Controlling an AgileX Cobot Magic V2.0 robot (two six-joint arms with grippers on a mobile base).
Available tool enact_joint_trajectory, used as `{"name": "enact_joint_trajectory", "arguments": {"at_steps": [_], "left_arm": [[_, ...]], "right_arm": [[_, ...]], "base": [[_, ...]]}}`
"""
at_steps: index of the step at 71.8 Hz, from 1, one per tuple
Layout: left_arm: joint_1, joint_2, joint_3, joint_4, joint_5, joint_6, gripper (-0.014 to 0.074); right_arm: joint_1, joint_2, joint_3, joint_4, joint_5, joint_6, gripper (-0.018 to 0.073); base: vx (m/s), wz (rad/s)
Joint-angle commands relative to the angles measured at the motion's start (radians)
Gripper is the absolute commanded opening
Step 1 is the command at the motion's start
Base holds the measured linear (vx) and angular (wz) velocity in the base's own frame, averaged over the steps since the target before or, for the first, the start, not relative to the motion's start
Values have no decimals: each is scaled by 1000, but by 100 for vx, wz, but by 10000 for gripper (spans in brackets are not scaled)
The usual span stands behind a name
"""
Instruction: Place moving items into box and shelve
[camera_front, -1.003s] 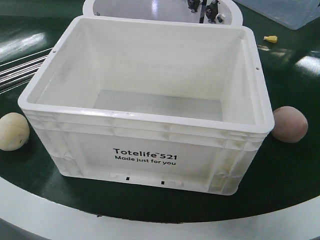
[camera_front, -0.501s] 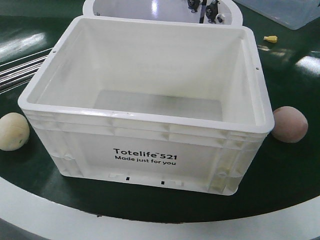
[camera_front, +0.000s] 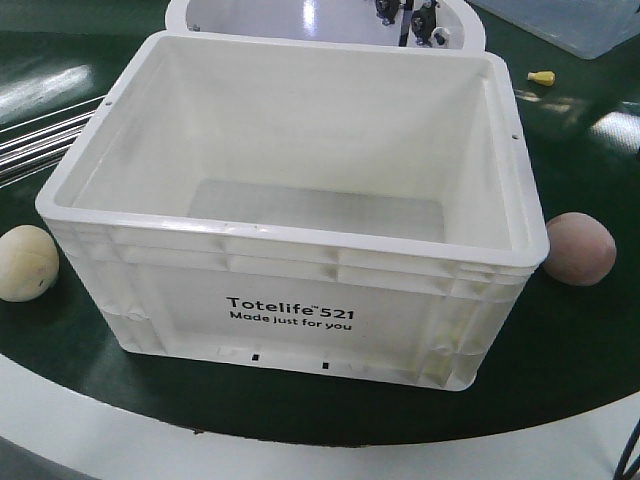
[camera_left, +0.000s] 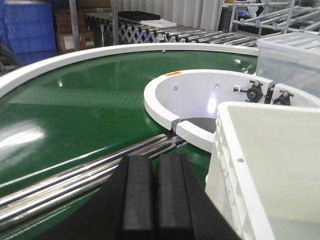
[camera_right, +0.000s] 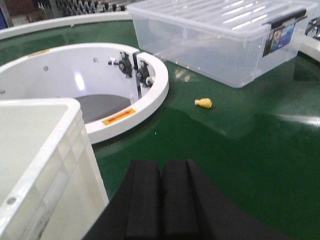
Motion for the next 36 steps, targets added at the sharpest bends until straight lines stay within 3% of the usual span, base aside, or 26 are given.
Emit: {"name": "enact_joint_trajectory", "arguments": {"at_steps": [1, 9, 18, 29, 36], "left_arm": [[-8, -3, -36, -11, -80, -75, 171], [-8, -4, -36, -64, -72, -177, 288], [-8, -2, -36, -75, -61, -200, 421], [-5, 10, -48, -25, -91, -203, 491], [-5, 38, -137, -33, 43, -220, 482]], "right_arm": [[-6, -6, -35, 0, -65, -8, 195], [-6, -6, -35, 1, -68, -8, 342], [-6, -6, -35, 14, -69, 10, 481], [-6, -6, -37, 19, -69, 15, 512], [-6, -3, -70, 19, -23, 15, 498]], "base": [[0, 0], [0, 0], [0, 0], [0, 0], [0, 0]]}}
